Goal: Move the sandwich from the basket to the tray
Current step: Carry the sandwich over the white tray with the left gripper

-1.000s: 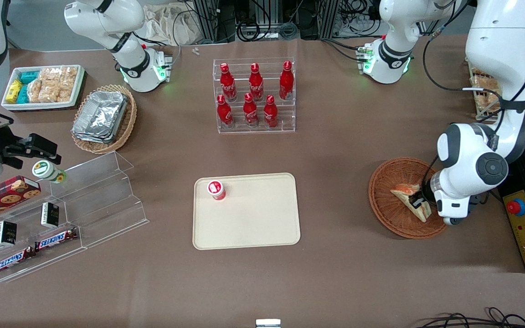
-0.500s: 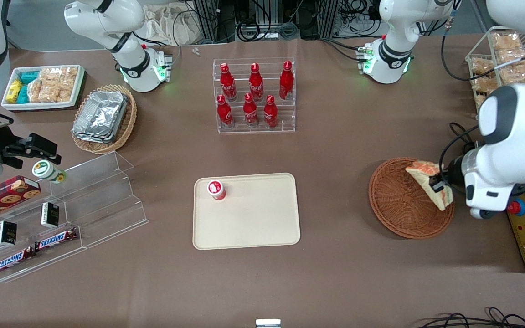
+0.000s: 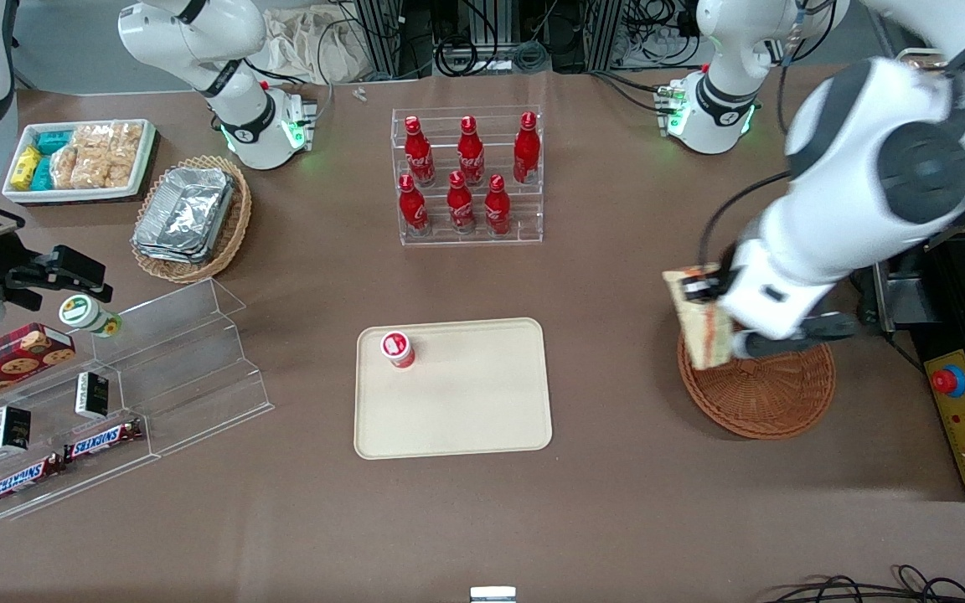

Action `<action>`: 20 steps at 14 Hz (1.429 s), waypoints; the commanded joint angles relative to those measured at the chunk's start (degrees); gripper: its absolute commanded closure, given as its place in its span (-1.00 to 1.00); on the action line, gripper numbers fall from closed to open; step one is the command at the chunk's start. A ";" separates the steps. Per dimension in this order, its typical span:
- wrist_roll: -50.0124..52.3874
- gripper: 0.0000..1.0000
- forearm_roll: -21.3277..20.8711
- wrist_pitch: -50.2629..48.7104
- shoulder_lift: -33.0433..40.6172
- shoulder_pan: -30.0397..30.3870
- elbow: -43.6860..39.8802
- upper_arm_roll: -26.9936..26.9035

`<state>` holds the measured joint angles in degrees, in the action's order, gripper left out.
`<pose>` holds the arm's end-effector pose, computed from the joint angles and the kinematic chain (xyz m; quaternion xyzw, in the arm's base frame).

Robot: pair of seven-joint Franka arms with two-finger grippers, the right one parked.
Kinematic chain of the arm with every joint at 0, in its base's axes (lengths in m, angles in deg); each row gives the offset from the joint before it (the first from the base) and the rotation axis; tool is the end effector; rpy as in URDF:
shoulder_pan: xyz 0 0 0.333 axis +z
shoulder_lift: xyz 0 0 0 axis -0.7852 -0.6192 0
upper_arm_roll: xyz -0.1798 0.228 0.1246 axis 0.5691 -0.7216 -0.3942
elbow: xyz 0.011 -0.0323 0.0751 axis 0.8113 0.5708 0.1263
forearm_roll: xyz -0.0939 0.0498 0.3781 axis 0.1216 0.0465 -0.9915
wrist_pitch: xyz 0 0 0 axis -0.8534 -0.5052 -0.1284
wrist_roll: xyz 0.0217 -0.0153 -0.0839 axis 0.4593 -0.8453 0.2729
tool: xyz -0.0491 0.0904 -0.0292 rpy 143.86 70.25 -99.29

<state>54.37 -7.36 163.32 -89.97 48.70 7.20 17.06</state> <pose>0.6078 -0.2538 0.5407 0.9948 0.0703 -0.0680 0.0274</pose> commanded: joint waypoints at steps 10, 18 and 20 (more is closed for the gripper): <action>2.26 1.00 -5.02 27.98 -29.10 -13.74 -7.71 -0.44; 3.32 0.62 -5.19 29.56 -32.27 -15.59 -6.83 -0.62; 3.84 -0.71 -5.11 29.56 -32.19 -15.50 -6.83 -0.62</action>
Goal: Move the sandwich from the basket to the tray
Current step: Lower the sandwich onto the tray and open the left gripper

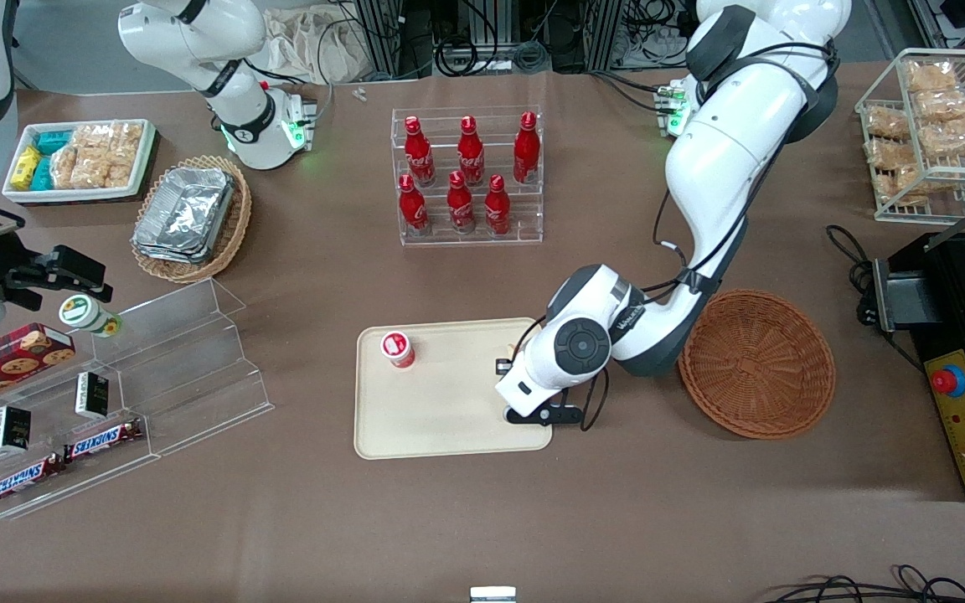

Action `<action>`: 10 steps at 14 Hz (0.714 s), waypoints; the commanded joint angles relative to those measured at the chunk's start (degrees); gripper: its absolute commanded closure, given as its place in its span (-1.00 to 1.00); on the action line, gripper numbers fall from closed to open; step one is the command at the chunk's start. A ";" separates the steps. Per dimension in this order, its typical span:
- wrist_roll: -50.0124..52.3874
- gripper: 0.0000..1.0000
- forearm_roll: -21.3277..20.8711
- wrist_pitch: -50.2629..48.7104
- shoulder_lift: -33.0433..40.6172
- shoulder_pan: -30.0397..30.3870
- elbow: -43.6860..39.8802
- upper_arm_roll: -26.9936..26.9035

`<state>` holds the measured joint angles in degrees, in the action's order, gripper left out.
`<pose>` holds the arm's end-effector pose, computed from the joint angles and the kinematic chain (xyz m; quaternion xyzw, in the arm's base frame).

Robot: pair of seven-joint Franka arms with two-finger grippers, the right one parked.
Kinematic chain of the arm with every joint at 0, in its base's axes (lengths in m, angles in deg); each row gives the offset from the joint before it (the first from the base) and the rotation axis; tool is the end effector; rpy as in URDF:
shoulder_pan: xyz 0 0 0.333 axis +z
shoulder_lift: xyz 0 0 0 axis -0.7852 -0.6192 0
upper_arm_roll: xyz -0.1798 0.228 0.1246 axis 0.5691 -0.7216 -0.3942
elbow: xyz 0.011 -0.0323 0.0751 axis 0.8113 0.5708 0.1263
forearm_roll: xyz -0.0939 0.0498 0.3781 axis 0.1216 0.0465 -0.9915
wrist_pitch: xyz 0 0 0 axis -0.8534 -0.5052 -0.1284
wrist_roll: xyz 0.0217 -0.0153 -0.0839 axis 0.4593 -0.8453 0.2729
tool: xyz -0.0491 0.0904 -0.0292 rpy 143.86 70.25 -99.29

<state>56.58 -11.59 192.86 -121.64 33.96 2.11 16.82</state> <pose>0.6271 -0.4325 0.2413 0.9928 0.0062 -0.0746 0.0936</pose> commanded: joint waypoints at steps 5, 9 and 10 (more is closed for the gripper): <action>2.50 -0.99 -0.97 -0.68 1.85 -0.24 -1.91 -0.73; 2.16 -0.99 -1.06 -2.35 8.26 0.29 -1.82 -4.49; 2.07 -0.99 -1.06 -3.23 10.54 1.34 -1.82 -5.64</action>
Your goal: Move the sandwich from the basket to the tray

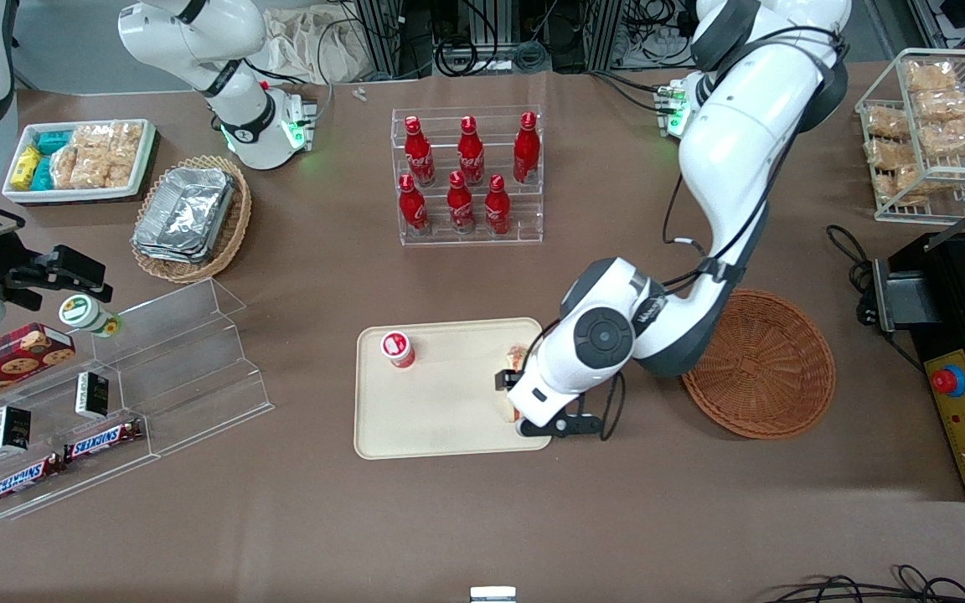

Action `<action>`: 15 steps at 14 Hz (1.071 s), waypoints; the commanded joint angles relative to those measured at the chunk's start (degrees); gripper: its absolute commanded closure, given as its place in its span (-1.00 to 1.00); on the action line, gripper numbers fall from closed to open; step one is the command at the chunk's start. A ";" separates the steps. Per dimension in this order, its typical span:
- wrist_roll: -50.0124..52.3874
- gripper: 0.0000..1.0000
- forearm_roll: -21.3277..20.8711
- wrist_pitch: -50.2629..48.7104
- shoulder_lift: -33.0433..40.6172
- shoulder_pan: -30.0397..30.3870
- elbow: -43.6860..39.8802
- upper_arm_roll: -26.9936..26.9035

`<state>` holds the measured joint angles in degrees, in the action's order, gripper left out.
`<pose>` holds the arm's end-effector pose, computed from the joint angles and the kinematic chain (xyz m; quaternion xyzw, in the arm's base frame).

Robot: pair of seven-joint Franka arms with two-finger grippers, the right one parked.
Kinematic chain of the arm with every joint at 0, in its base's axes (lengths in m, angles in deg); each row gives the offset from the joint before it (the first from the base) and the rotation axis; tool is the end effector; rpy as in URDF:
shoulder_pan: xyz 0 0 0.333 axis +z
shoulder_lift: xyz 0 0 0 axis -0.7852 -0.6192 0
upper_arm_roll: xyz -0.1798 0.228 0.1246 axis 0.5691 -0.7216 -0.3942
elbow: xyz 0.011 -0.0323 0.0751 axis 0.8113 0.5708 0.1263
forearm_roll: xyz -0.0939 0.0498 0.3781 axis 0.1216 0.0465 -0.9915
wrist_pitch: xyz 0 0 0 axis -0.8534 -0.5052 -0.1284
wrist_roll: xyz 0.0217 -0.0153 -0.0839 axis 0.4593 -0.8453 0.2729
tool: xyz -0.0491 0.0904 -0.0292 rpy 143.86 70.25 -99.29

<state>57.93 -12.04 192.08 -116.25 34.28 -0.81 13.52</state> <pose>0.6608 -0.4033 0.3235 0.9948 0.0367 -0.0046 0.0945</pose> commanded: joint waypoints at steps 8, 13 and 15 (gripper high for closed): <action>-0.69 -1.00 0.63 -14.84 22.89 16.39 7.57 -2.70; -3.92 -1.00 6.16 -13.10 43.89 24.13 31.29 -2.70; -5.25 -1.00 6.26 -10.46 50.15 25.63 39.21 -2.88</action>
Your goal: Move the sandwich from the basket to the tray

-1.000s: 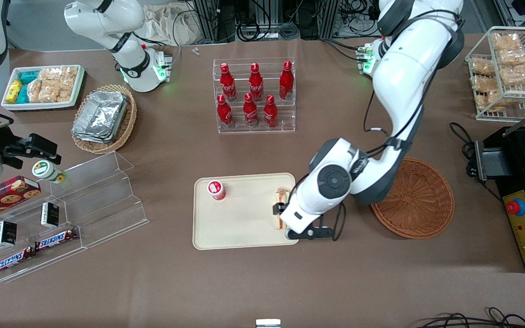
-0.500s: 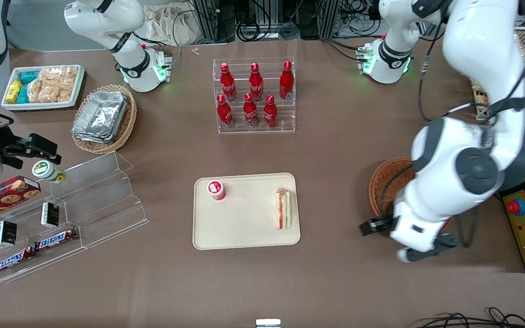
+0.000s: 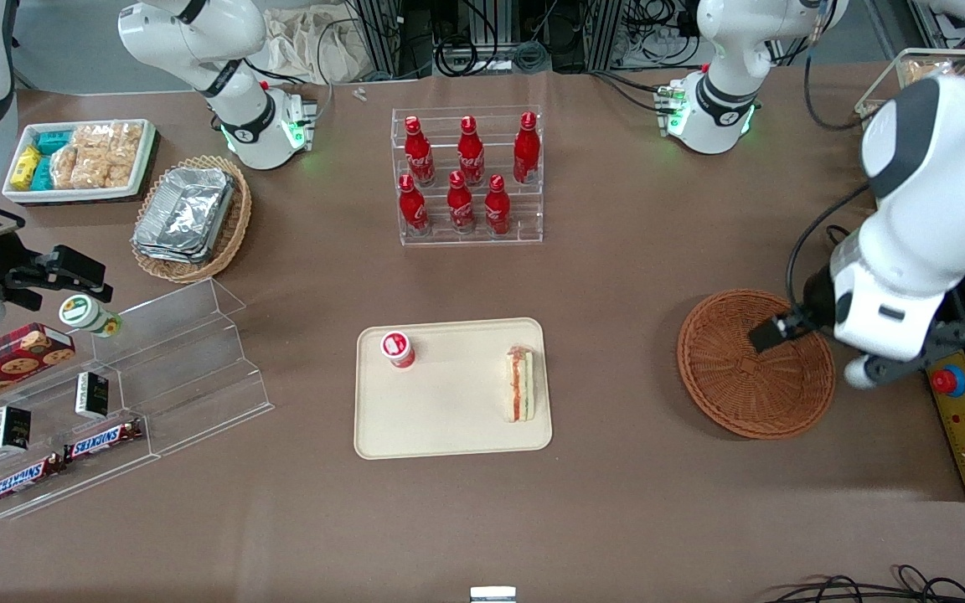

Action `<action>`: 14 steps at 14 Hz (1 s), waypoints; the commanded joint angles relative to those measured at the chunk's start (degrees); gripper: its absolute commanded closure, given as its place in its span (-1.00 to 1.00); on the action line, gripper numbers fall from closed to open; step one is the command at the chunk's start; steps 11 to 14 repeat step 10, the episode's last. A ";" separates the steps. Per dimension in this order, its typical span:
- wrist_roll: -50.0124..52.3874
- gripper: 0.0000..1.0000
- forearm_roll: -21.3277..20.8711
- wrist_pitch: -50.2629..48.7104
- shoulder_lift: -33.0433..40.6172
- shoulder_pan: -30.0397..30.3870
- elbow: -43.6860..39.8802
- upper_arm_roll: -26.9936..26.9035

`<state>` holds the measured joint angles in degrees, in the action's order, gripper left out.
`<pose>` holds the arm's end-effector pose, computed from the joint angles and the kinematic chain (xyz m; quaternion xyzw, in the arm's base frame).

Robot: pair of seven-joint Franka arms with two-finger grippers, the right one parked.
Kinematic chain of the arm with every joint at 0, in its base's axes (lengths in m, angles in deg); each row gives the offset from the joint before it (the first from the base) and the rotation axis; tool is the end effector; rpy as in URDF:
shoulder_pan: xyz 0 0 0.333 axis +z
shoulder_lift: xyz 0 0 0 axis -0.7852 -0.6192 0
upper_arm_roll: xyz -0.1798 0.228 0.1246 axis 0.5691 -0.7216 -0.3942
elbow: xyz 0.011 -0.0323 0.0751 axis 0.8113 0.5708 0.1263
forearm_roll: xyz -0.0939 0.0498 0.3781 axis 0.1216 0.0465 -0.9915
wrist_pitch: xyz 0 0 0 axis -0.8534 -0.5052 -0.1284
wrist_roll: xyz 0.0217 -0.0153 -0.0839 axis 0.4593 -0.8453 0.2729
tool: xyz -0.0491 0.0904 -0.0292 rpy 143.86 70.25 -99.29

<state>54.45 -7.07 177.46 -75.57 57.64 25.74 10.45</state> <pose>0.6028 -0.1160 0.5542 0.9809 0.1923 0.0261 0.0132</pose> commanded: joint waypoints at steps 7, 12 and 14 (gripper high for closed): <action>-10.12 -1.00 3.57 1.19 10.64 4.03 12.27 -2.26; -12.83 -1.00 2.87 0.57 9.32 4.03 10.07 -3.23; -12.83 -1.00 2.87 0.57 9.32 4.03 10.07 -3.23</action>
